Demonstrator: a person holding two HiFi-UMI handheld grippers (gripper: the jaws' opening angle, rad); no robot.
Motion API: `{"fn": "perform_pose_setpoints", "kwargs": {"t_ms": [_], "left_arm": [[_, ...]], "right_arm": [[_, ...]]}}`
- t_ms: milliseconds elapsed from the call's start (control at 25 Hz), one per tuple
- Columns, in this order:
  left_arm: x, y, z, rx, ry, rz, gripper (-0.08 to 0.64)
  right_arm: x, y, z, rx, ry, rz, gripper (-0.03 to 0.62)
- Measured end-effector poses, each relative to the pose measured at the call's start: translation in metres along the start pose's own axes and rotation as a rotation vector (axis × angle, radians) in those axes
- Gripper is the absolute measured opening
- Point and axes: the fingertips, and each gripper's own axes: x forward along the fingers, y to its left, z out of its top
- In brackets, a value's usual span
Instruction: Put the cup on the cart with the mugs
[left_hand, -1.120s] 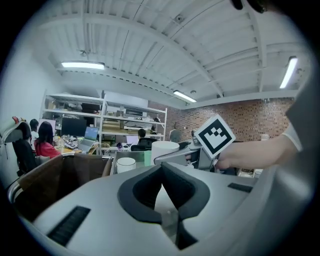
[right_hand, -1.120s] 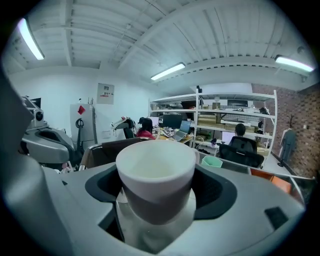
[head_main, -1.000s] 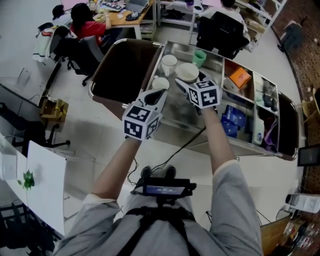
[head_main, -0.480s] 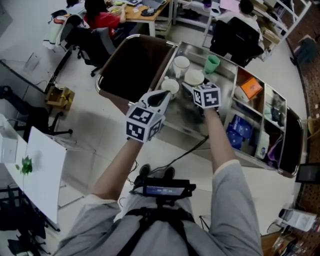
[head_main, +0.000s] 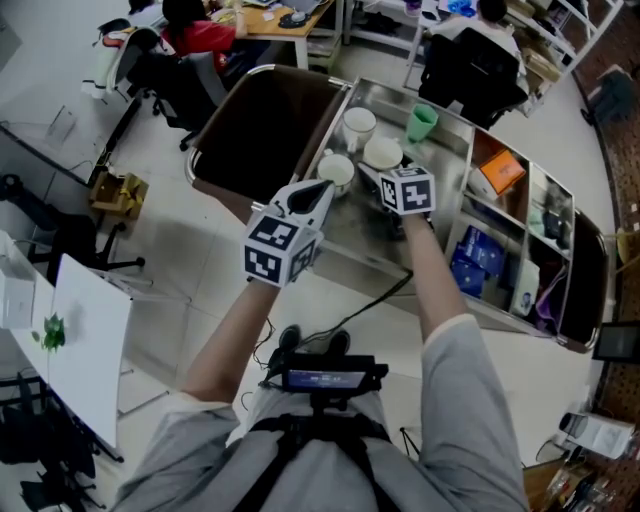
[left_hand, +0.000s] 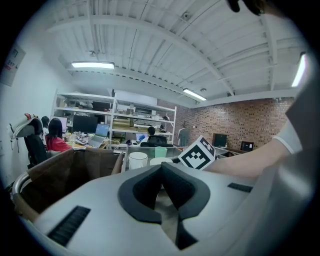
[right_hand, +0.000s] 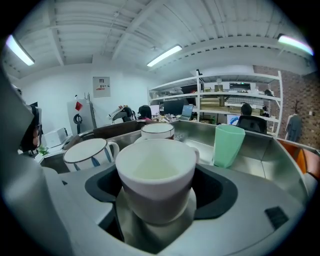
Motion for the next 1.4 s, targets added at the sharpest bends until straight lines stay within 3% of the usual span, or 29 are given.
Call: {"fn": "perform_pose_setpoints", "kwargs": {"t_ms": [600, 760, 1120, 1400], "left_arm": [[-0.002, -0.004, -0.003, 0.003, 0.006, -0.017, 0.000], [-0.006, -0.005, -0.003, 0.004, 0.002, -0.031, 0.000], [-0.020, -0.011, -0.001, 0.023, -0.004, -0.078, 0.000], [-0.038, -0.014, -0.003, 0.047, -0.008, -0.134, 0.000]], "right_arm": [[-0.009, 0.001, -0.006, 0.008, 0.040, -0.028, 0.463], [-0.020, -0.005, 0.001, -0.019, 0.020, -0.081, 0.463], [-0.071, -0.007, 0.022, 0.032, -0.069, -0.176, 0.463], [-0.124, 0.018, 0.035, 0.040, -0.122, -0.209, 0.463]]}}
